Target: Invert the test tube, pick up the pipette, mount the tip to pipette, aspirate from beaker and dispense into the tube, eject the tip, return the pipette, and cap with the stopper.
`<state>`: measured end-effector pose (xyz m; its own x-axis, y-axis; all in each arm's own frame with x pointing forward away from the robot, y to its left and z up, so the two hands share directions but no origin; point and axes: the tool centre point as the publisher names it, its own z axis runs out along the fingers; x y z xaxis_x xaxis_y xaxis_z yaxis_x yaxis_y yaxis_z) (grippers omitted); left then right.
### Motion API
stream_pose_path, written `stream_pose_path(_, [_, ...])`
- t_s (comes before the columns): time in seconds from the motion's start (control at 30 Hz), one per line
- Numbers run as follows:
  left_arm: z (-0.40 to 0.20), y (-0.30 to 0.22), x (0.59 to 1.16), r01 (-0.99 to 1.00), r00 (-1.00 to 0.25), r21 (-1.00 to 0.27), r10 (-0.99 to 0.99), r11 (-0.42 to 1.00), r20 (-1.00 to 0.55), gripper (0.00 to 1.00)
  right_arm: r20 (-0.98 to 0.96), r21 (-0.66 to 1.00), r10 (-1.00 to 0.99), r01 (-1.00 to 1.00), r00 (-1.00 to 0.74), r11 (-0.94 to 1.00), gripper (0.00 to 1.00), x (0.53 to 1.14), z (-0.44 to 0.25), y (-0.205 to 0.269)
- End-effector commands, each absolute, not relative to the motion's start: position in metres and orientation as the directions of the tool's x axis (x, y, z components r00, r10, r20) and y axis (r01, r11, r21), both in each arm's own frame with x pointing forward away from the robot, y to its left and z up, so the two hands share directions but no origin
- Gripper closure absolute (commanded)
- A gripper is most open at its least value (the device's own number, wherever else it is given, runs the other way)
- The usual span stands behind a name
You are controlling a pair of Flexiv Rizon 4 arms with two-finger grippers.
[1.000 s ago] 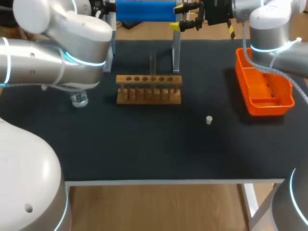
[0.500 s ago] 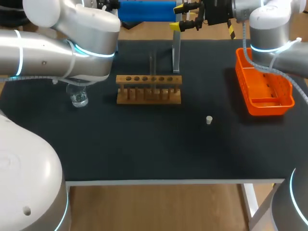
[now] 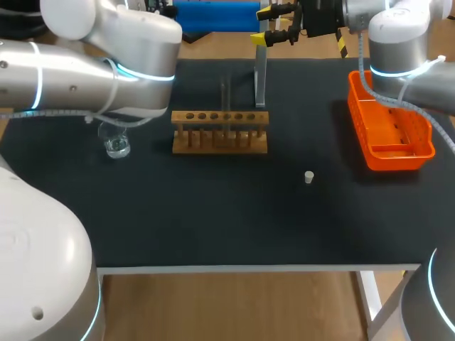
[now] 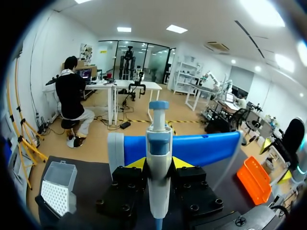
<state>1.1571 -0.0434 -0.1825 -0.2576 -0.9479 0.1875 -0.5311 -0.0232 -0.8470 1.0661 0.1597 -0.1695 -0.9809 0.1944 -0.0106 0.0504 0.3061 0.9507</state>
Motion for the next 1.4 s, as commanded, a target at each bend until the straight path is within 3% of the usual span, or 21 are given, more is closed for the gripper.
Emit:
stream_pose_path(0.03, [-0.185,-0.044,1.161,-0.538,-0.257,-0.843,-0.948,-0.022,0.189,1.0,-0.009,0.95,0.191,0.051,-0.982,0.308,0.0,1.067,-0.169,0.159])
stream_pose_path(1.4, [-0.185,-0.042,1.171,-0.551,-0.232,-0.834,-0.958,-0.012,0.167,1.0,-0.009,0.95,0.191,0.051,-0.982,0.308,0.0,1.067,-0.169,0.159])
